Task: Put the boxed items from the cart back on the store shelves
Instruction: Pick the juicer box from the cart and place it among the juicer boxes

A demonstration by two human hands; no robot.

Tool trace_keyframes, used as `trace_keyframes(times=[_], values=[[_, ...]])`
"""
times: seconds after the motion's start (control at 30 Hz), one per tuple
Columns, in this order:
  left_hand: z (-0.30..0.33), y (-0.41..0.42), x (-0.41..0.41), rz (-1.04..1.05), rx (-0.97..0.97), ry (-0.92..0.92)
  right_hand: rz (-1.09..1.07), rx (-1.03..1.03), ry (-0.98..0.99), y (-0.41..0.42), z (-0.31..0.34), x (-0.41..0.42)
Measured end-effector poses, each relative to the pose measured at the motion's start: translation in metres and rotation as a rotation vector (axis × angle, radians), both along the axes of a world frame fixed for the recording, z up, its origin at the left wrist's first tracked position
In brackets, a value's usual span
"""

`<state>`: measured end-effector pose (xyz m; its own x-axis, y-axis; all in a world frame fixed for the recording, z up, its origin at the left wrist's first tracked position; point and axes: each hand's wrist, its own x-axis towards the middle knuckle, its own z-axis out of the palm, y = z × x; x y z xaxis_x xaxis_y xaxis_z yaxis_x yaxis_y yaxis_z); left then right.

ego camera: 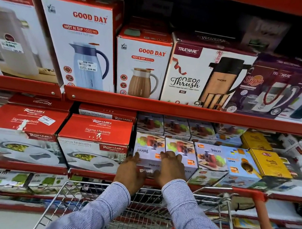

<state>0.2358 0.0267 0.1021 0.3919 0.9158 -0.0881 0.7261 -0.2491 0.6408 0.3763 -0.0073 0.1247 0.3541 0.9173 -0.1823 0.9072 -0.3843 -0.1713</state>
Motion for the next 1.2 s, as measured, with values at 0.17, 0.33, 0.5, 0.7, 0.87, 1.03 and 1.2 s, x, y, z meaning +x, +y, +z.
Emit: trace_keyframes(times=[0.17,0.33,0.5,0.7,0.87,1.03,1.2], values=[[0.029,0.017,0.002,-0.260,0.323,0.161,0.091,-0.011,-0.036,0.020,0.011,0.024],[0.052,0.060,0.029,-0.533,0.536,0.554,0.258,-0.088,-0.120,0.051,0.010,0.044],[0.051,0.083,0.049,-0.574,0.429,0.938,0.321,-0.188,-0.114,0.065,0.008,0.057],[0.046,0.086,0.057,-0.589,0.407,1.056,0.344,-0.209,-0.102,0.066,0.006,0.066],[0.043,0.090,0.056,-0.576,0.372,0.974,0.345,-0.188,-0.099,0.069,0.006,0.071],[0.046,0.091,0.056,-0.587,0.369,0.966,0.360,-0.210,-0.114,0.072,0.010,0.073],[0.047,0.090,0.055,-0.601,0.383,0.980,0.365,-0.210,-0.141,0.071,0.015,0.071]])
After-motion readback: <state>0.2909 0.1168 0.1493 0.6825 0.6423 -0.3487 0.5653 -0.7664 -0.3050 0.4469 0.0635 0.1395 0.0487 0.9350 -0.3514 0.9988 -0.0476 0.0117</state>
